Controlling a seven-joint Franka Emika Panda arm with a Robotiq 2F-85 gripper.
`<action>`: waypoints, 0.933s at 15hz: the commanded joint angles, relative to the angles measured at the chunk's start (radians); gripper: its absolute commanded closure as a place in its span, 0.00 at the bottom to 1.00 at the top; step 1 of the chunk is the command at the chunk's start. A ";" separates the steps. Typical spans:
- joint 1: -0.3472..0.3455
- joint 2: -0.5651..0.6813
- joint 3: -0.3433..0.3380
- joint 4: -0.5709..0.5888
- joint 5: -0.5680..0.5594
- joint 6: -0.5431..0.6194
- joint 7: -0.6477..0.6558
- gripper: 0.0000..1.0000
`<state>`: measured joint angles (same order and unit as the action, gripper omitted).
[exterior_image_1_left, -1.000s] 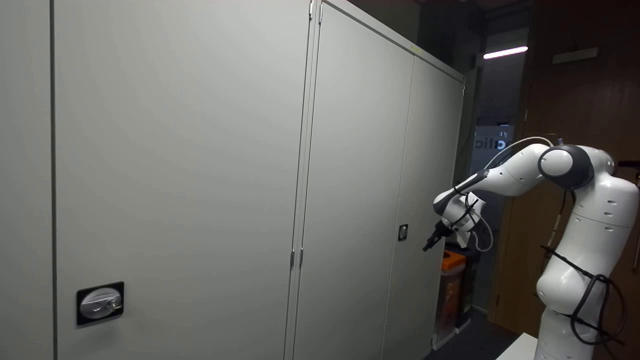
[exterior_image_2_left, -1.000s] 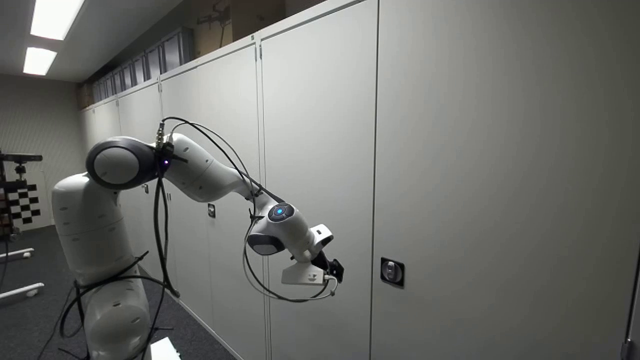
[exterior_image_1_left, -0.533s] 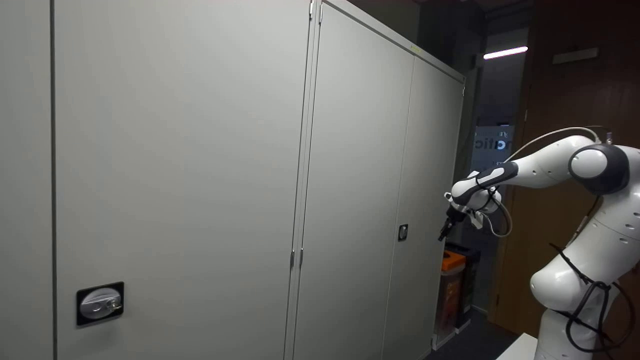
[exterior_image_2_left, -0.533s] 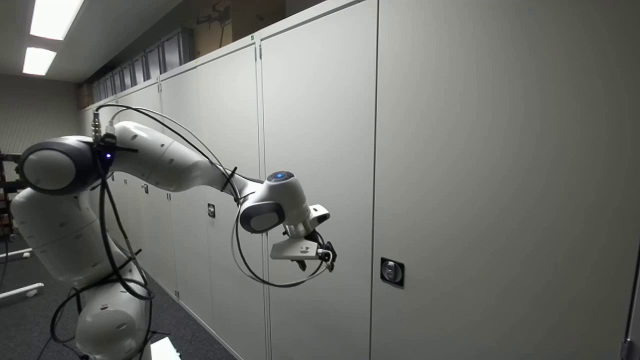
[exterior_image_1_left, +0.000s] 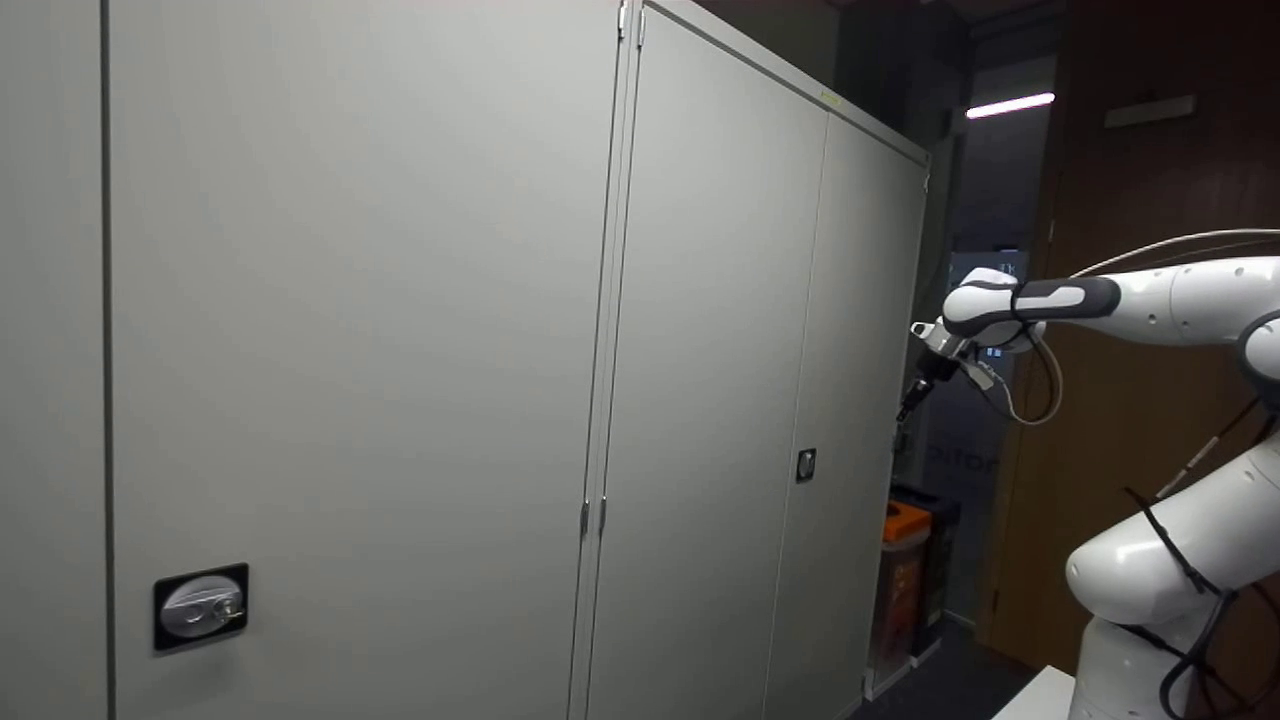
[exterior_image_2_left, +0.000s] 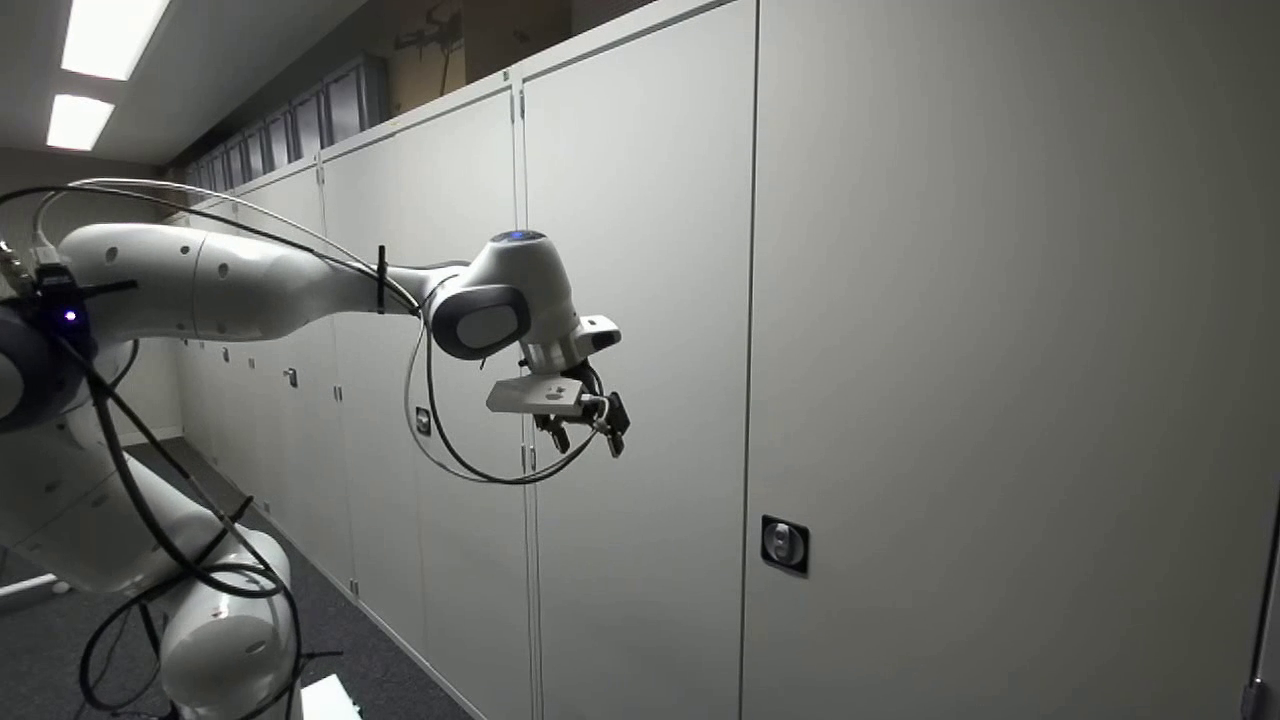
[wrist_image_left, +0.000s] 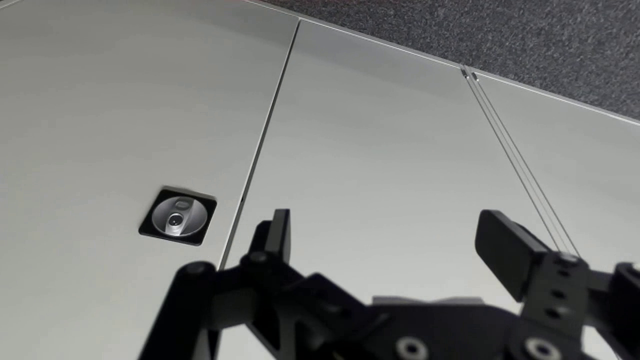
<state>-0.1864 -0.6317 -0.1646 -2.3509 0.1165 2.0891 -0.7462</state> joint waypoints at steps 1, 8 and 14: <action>0.056 0.003 -0.029 0.073 -0.019 -0.082 0.104 0.00; 0.127 0.043 -0.027 0.133 -0.014 -0.132 0.204 0.00; 0.175 0.068 -0.023 0.164 -0.009 -0.123 0.226 0.00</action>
<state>-0.0431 -0.5920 -0.1771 -2.2434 0.1164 2.0005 -0.5425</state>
